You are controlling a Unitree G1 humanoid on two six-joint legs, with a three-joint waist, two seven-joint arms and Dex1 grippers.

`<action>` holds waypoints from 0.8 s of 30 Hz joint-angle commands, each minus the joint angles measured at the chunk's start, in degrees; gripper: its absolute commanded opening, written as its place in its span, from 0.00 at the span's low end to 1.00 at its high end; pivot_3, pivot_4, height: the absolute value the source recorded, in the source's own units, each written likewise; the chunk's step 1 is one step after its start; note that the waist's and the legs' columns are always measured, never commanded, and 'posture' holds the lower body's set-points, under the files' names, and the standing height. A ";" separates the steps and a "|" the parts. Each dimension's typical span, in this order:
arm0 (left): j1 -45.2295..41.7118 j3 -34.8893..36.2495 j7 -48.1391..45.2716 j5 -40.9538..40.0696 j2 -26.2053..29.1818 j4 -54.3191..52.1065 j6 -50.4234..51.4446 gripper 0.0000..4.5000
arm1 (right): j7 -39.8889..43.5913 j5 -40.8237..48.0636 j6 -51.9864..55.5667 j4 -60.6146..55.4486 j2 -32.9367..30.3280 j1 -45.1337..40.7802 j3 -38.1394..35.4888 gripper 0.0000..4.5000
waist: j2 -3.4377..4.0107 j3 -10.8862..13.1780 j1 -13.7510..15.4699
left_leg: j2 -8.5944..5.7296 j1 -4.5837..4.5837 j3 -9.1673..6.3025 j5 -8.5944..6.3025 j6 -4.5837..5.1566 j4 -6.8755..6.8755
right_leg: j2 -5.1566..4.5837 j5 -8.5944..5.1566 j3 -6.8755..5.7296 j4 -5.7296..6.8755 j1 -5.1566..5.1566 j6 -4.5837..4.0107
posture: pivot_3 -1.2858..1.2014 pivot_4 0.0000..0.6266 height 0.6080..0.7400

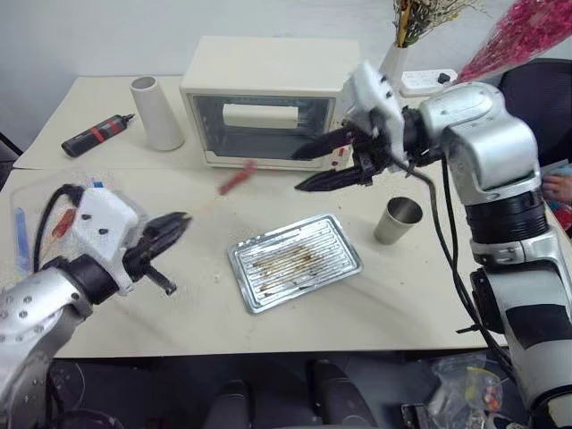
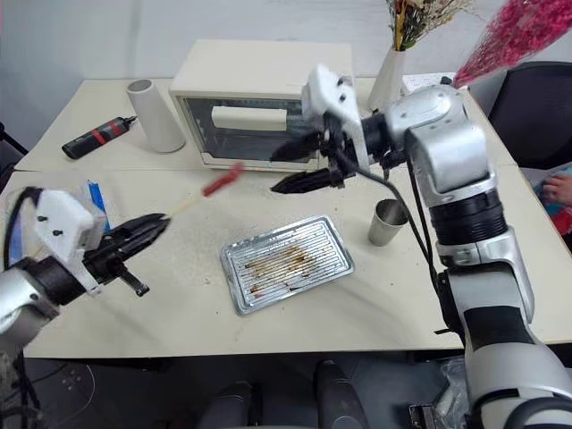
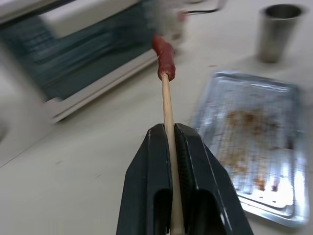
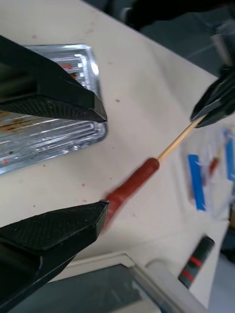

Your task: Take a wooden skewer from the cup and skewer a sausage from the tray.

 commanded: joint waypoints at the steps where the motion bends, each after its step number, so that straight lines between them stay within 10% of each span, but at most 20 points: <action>1: 1.56 6.22 10.47 6.85 -4.28 -2.04 2.78 0.00 | -3.88 7.05 9.27 -7.84 -0.23 0.39 -5.18 0.58 | -0.02 -0.01 0.01 | -0.02 0.00 -0.01 0.00 0.00 0.01 | 0.01 0.00 0.00 -0.02 0.00 0.00 | 0.52 0.24 1.00; 7: 5.69 14.99 13.81 14.27 -6.54 4.38 1.79 0.00 | -10.33 13.49 18.94 -16.00 -0.96 4.63 -8.62 0.99 | -0.12 -0.07 0.03 | -0.14 0.03 -0.01 0.00 0.00 0.04 | 0.11 0.00 -0.01 0.01 0.02 -0.01 | 0.52 0.24 1.00; 19: 5.47 10.32 3.77 17.47 -0.86 23.79 -11.63 0.00 | -15.57 23.83 24.68 -22.11 -3.18 7.37 -12.96 0.99 | -0.17 -0.10 0.47 | -0.05 0.00 0.00 0.00 0.00 0.00 | -0.05 -0.01 -0.04 -0.14 0.05 -0.02 | 0.52 0.24 1.00; 24: 3.73 10.34 4.27 17.61 -1.43 25.76 -11.87 0.31 | -18.79 26.03 26.11 -21.67 -3.40 5.70 -13.15 1.00 | -0.17 -0.10 0.11 | 0.03 -0.02 0.01 -0.02 0.02 -0.06 | -0.21 0.00 -0.02 -0.17 0.03 -0.02 | 0.52 0.24 1.00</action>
